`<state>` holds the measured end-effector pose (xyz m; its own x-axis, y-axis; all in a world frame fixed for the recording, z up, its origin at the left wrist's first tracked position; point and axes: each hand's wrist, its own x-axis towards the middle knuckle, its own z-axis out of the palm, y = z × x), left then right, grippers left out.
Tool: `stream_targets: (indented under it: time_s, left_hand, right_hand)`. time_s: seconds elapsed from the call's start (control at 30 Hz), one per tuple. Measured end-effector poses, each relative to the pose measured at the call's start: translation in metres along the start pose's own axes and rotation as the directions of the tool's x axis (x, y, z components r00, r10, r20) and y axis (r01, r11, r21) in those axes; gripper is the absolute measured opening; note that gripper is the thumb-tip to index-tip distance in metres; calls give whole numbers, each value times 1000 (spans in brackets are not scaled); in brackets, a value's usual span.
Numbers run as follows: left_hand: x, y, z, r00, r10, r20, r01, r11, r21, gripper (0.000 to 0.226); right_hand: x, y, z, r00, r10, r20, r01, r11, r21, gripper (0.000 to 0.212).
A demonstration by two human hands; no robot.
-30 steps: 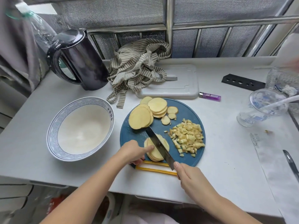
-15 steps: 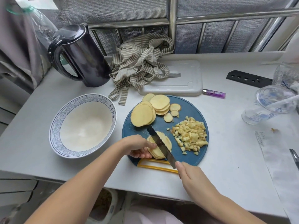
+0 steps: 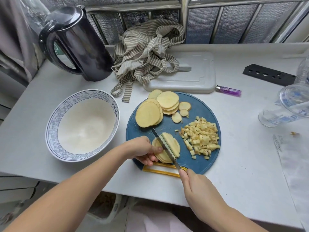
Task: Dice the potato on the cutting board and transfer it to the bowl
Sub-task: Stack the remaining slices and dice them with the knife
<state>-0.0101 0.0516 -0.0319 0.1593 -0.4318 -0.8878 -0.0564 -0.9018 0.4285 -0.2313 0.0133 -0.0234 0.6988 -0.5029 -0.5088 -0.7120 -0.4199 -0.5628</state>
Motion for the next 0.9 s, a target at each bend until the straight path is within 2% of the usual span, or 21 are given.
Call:
stream_targets:
  time_s: [0.3, 0.67, 0.9]
  left_hand:
    - [0, 3, -1, 1000, -16, 18, 15, 1000, 10, 34]
    - [0, 2, 4, 1000, -17, -19, 17, 1000, 0, 33]
    - [0, 2, 2, 1000, -14, -9, 14, 1000, 1, 35]
  right_hand:
    - [3, 1, -3, 1000, 13, 22, -13, 1000, 27, 40]
    - [14, 0, 0, 998, -11, 54, 13, 1000, -28, 47]
    - [19, 4, 9, 998, -56, 13, 57, 997, -44, 48]
